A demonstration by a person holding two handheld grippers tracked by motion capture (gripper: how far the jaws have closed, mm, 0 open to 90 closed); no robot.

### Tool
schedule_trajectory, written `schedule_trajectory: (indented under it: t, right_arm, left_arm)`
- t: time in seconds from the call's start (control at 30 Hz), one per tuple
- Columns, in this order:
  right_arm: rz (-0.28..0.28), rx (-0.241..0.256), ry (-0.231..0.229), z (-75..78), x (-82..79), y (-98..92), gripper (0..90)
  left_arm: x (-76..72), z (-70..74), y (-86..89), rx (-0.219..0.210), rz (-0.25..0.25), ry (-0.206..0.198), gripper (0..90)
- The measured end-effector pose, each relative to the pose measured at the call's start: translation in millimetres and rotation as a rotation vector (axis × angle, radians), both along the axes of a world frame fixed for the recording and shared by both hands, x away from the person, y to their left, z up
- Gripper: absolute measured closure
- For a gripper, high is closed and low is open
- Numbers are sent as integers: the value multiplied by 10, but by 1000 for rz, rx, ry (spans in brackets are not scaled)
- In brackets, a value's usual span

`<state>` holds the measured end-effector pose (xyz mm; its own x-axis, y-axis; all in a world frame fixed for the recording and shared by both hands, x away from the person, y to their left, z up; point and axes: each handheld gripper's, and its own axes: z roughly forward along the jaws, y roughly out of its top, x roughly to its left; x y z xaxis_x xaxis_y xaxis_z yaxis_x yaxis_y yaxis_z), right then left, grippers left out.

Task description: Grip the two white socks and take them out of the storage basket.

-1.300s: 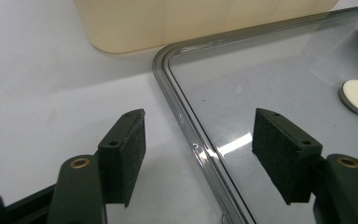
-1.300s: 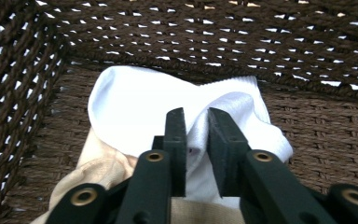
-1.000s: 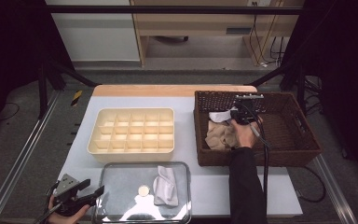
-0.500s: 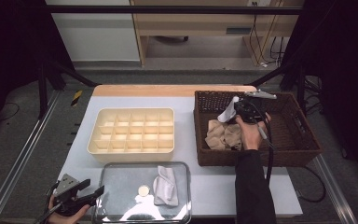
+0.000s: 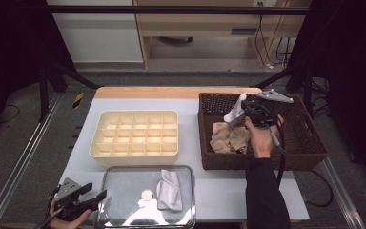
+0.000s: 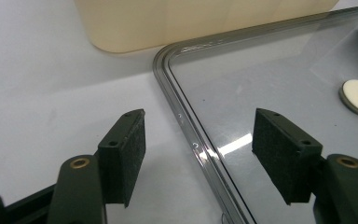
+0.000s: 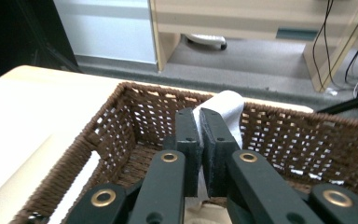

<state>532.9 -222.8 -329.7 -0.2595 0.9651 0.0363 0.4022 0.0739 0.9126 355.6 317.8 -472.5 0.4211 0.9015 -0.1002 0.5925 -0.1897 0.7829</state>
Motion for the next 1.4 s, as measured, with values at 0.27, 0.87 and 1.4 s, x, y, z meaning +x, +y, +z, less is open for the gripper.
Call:
schedule_trajectory:
  t: [0.27,0.87,1.4]
  right_arm:
    - [56,-19,-55,222,-185,89,866]
    - [184,1,-159,594,-572,322,867]
    - [353,-6,-229,853,-927,749,868]
  left_arm:
    - [-1,0,0,1,-1,0,344]
    - [-3,1,0,1,-1,1,344]
    - [-4,2,-1,0,-1,0,344]
